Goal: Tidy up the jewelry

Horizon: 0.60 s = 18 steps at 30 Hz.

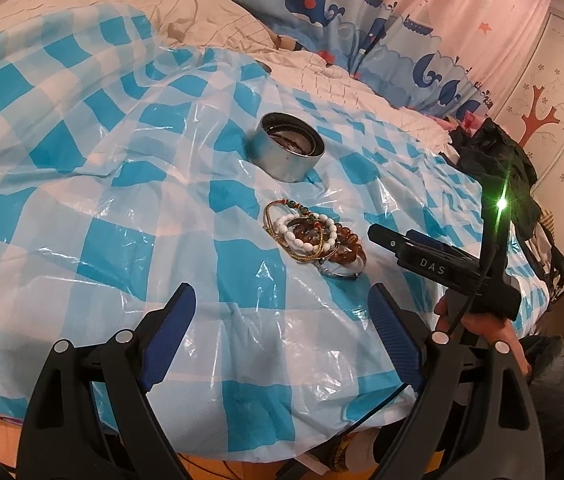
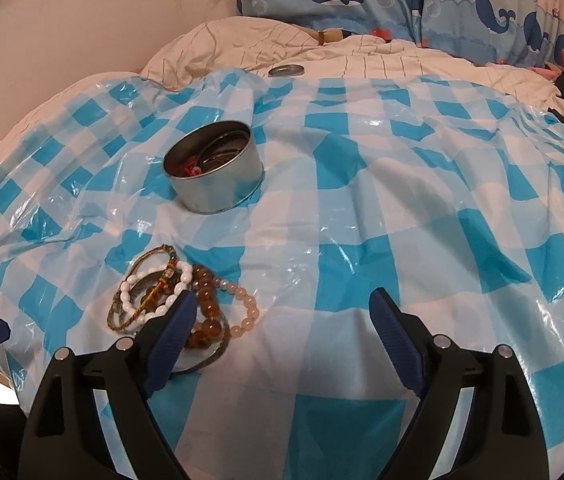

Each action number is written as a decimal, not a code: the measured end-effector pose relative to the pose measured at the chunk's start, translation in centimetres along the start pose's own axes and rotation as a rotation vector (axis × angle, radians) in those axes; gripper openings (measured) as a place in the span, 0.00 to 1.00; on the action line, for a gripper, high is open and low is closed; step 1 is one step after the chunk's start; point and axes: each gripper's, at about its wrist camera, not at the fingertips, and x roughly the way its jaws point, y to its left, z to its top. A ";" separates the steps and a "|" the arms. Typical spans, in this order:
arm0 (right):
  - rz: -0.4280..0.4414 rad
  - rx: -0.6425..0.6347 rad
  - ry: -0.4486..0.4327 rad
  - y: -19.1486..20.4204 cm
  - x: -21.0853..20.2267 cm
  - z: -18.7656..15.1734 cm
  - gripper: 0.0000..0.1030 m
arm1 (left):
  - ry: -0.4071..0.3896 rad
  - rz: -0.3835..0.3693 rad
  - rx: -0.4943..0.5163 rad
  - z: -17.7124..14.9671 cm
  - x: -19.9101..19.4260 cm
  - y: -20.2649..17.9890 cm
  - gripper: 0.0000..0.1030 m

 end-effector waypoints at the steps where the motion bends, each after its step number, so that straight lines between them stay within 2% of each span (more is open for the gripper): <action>1: 0.002 -0.002 0.000 0.1 0.0 -0.1 0.82 | 0.001 0.002 -0.001 0.0 0.1 0.0 0.81; 18: 0.009 0.004 0.004 0.3 -0.3 -0.7 0.82 | 0.009 0.015 -0.003 -0.2 0.6 0.4 0.82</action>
